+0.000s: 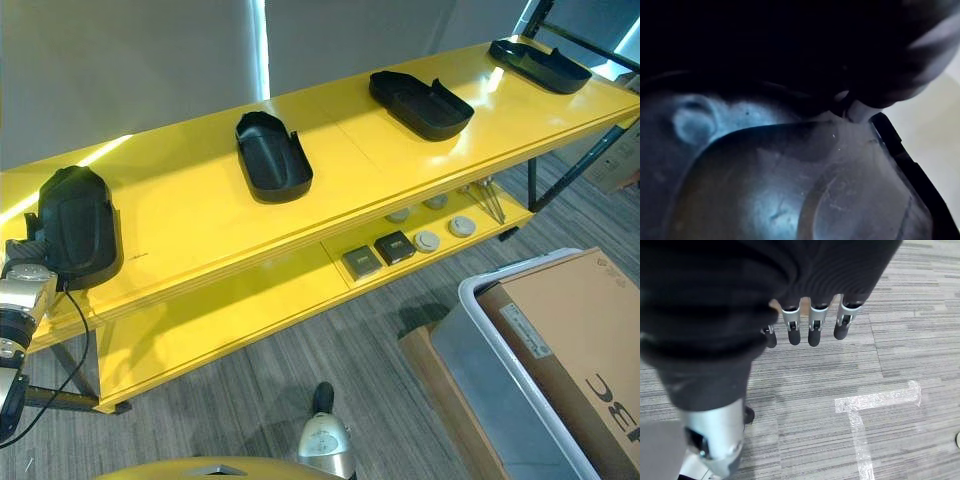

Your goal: Move parts from the plastic box to the shelf.

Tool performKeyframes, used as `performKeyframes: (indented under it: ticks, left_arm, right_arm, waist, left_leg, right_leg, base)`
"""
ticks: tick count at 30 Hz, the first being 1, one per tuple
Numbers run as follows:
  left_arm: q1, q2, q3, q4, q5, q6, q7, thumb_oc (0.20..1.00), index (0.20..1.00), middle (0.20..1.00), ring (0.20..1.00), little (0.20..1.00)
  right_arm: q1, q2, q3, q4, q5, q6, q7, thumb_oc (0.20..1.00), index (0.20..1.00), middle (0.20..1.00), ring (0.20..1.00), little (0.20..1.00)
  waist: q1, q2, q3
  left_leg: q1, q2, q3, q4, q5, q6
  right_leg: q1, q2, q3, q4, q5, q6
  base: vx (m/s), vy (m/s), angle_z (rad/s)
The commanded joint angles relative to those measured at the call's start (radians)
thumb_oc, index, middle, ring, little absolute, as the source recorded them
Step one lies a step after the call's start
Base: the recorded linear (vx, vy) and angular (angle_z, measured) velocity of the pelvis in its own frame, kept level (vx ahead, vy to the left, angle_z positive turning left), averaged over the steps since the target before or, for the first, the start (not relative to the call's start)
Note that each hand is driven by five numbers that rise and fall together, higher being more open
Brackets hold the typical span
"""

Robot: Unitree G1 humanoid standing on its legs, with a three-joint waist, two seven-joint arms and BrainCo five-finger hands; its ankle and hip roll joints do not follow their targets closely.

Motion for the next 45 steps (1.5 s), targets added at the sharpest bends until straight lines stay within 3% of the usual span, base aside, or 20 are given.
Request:
performKeyframes:
  ticks: [1,10,11,12,13,22,27,28,31,33,35,40,41,45]
  left_arm:
    - [-0.141,0.041,-0.010,0.049,0.008,-0.060,0.058,0.200,0.200,0.200,0.200,0.200]
    - [-0.146,0.049,-0.012,0.082,-0.004,-0.041,0.053,0.200,0.200,0.200,0.200,0.200]
    - [-0.147,0.052,-0.012,0.087,-0.012,-0.040,0.051,0.250,0.250,0.250,0.250,0.250]
    - [-0.148,0.053,-0.013,0.092,-0.012,-0.036,0.041,0.918,0.918,0.918,0.918,0.918]
    - [-0.148,0.053,-0.013,0.093,-0.011,-0.036,0.039,1.000,1.000,1.000,1.000,1.000]
    - [-0.116,0.035,0.001,0.034,-0.055,-0.077,-0.021,1.000,1.000,1.000,1.000,1.000]
    - [-0.075,0.023,0.024,-0.048,-0.091,-0.154,-0.012,1.000,1.000,1.000,1.000,1.000]
    - [-0.061,0.018,0.031,-0.087,-0.093,-0.203,0.001,1.000,1.000,1.000,1.000,1.000]
    - [-0.028,0.035,0.044,-0.204,-0.102,-0.268,0.034,1.000,1.000,1.000,1.000,1.000]
    - [0.052,0.069,0.105,-0.426,-0.056,-0.316,0.052,1.000,1.000,1.000,1.000,1.000]
    - [0.117,0.080,0.157,-0.569,-0.034,-0.309,0.039,1.000,1.000,1.000,1.000,1.000]
    - [0.292,0.068,0.269,-0.847,-0.013,-0.336,-0.039,1.000,1.000,1.000,1.000,1.000]
    - [0.365,0.054,0.308,-0.934,-0.078,-0.363,-0.161,1.000,1.000,1.000,1.000,1.000]
    - [0.464,0.010,0.336,-1.037,-0.182,-0.344,-0.326,1.000,1.000,1.000,1.000,1.000]
  right_arm:
    - [-0.010,-0.023,0.027,0.046,-0.020,-0.004,-0.001,1.000,1.000,1.000,1.000,1.000]
    - [-0.008,-0.019,0.025,0.062,-0.033,-0.016,0.001,1.000,1.000,1.000,1.000,1.000]
    - [-0.008,-0.019,0.025,0.062,-0.036,-0.015,0.002,1.000,1.000,1.000,1.000,1.000]
    - [-0.009,-0.019,0.026,0.063,-0.036,-0.017,0.002,1.000,1.000,1.000,1.000,1.000]
    - [-0.010,-0.019,0.026,0.064,-0.036,-0.018,0.002,1.000,1.000,1.000,1.000,1.000]
    - [-0.014,-0.007,0.021,0.065,-0.048,-0.016,-0.001,1.000,1.000,1.000,1.000,1.000]
    - [-0.005,0.005,0.017,0.073,-0.044,-0.022,-0.013,1.000,1.000,1.000,1.000,1.000]
    - [-0.003,0.010,0.015,0.074,-0.042,-0.022,-0.017,1.000,1.000,1.000,1.000,1.000]
    - [0.004,0.015,0.005,0.078,-0.035,-0.030,-0.022,1.000,1.000,1.000,1.000,1.000]
    - [0.014,0.027,-0.012,0.082,-0.034,-0.037,-0.031,1.000,1.000,1.000,1.000,1.000]
    - [0.018,0.035,-0.024,0.089,-0.034,-0.044,-0.034,1.000,1.000,1.000,1.000,1.000]
    - [0.032,0.054,-0.059,0.091,-0.036,-0.046,-0.046,1.000,1.000,1.000,1.000,1.000]
    - [0.036,0.057,-0.077,0.084,-0.041,-0.042,-0.046,1.000,1.000,1.000,1.000,1.000]
    - [0.040,0.057,-0.098,0.072,-0.045,-0.037,-0.043,1.000,1.000,1.000,1.000,1.000]
  waist:
    - [-0.002,0.005,0.012]
    - [-0.004,0.007,0.007]
    - [-0.004,0.008,0.006]
    - [-0.003,0.008,0.006]
    - [-0.003,0.009,0.006]
    - [0.013,0.015,-0.002]
    - [0.032,0.018,-0.004]
    - [0.040,0.018,-0.004]
    - [0.056,0.018,-0.003]
    - [0.084,0.017,-0.004]
    - [0.102,0.015,-0.005]
    - [0.145,0.012,-0.009]
    - [0.162,0.012,-0.009]
    - [0.180,0.014,-0.010]
  left_leg:
    - [-0.091,0.043,-0.026,0.065,-0.020,0.031]
    - [-0.084,0.044,-0.022,0.067,-0.022,0.032]
    - [-0.084,0.044,-0.022,0.067,-0.023,0.032]
    - [-0.083,0.044,-0.022,0.067,-0.023,0.032]
    - [-0.084,0.043,-0.022,0.067,-0.023,0.032]
    - [-0.075,0.037,-0.027,0.063,-0.026,0.036]
    - [-0.073,0.031,-0.035,0.059,-0.026,0.039]
    - [-0.071,0.029,-0.039,0.056,-0.026,0.040]
    - [-0.070,0.024,-0.047,0.052,-0.027,0.041]
    - [-0.072,0.018,-0.063,0.048,-0.028,0.041]
    - [-0.072,0.017,-0.073,0.048,-0.029,0.041]
    - [-0.072,0.011,-0.097,0.041,-0.029,0.040]
    - [-0.073,0.009,-0.104,0.040,-0.029,0.040]
    - [-0.073,0.005,-0.109,0.036,-0.029,0.038]
  right_leg:
    - [0.088,-0.082,0.010,0.097,-0.191,0.112]
    - [0.097,-0.083,0.009,0.093,-0.191,0.112]
    - [0.098,-0.083,0.009,0.092,-0.191,0.112]
    - [0.098,-0.083,0.008,0.093,-0.191,0.112]
    - [0.098,-0.083,0.008,0.093,-0.191,0.112]
    - [0.111,-0.087,-0.004,0.090,-0.191,0.114]
    - [0.119,-0.088,-0.015,0.090,-0.191,0.115]
    - [0.122,-0.088,-0.019,0.088,-0.189,0.115]
    - [0.128,-0.088,-0.026,0.085,-0.190,0.114]
    - [0.137,-0.088,-0.038,0.079,-0.189,0.114]
    - [0.146,-0.087,-0.046,0.076,-0.190,0.112]
    - [0.165,-0.084,-0.067,0.069,-0.193,0.114]
    - [0.171,-0.084,-0.078,0.066,-0.193,0.114]
    - [0.178,-0.085,-0.094,0.062,-0.189,0.117]
  base:
    - [0.00,0.000,-0.06]
    - [0.01,-0.001,-0.04]
    - [0.00,0.000,0.00]
    - [0.00,0.000,0.00]
    - [0.00,0.000,0.00]
    - [0.00,0.004,0.02]
    - [0.00,0.005,0.01]
    - [0.00,0.015,0.05]
    - [0.00,0.015,0.12]
    - [-0.01,0.020,0.06]
    - [-0.01,0.009,0.08]
    - [0.00,0.018,0.14]
    - [-0.02,0.022,0.13]
    - [-0.02,0.021,0.18]
